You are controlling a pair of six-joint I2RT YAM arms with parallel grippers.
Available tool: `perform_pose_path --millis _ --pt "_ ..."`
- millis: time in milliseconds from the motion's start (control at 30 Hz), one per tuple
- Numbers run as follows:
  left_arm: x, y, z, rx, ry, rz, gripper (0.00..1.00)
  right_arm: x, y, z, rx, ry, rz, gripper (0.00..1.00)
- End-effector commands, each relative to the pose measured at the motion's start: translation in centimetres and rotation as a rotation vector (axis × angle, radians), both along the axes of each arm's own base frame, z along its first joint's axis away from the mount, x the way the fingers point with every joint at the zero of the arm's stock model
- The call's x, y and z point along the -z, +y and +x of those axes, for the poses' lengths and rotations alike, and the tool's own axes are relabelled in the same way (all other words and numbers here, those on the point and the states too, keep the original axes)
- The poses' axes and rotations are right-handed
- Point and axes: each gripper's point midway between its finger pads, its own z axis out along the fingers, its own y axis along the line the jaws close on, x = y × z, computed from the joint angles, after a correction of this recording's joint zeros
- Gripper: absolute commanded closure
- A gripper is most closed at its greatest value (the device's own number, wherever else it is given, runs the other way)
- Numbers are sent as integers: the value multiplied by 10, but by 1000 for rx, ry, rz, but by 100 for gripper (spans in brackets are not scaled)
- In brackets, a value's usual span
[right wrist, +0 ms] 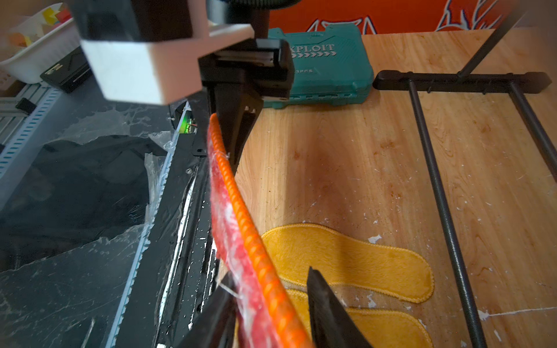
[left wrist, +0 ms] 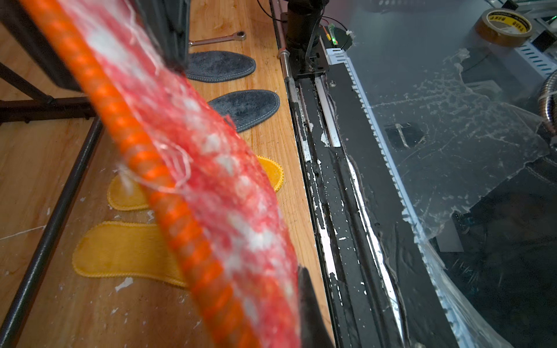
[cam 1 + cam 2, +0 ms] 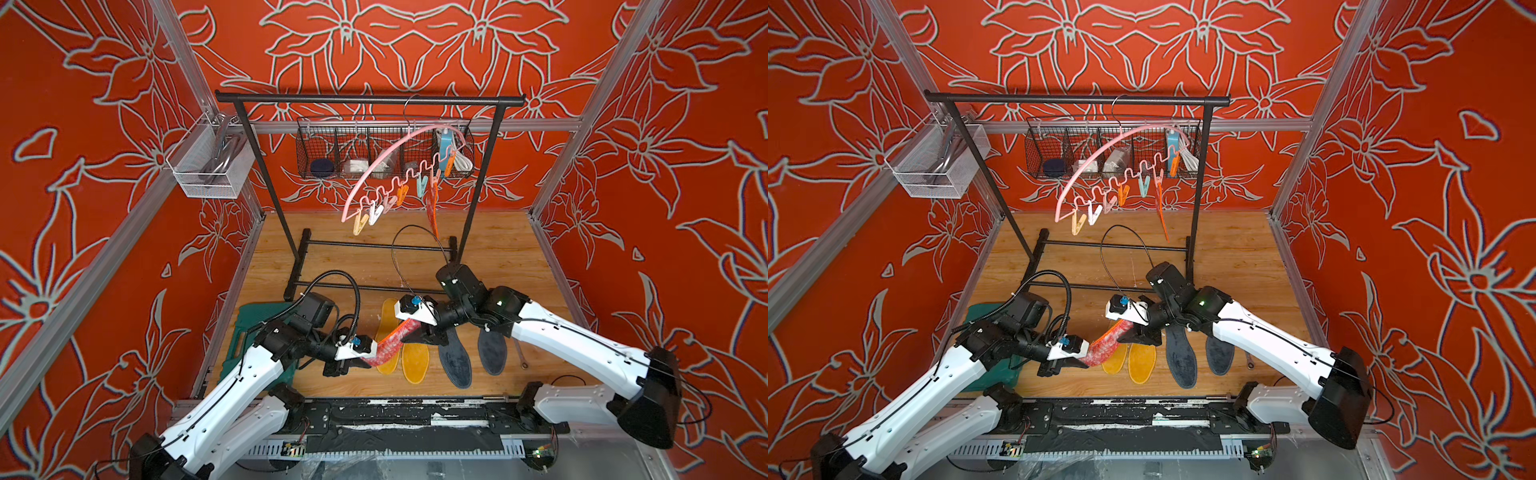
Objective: Take the shoe insoles off the hanger
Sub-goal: Place the insole at the center of the board.
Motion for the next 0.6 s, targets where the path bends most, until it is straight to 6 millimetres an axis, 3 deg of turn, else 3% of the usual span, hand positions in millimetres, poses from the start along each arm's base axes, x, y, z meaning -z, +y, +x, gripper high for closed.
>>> perform_pose_path --millis 0,200,567 --pt "2 4 -15 57 13 3 100 -18 -13 -24 -99 31 50 45" --pt "10 7 -13 60 -12 33 100 -47 -18 -37 -142 141 166 38" --pt "7 6 -10 40 -16 28 100 -21 -9 -16 -45 193 71 39"
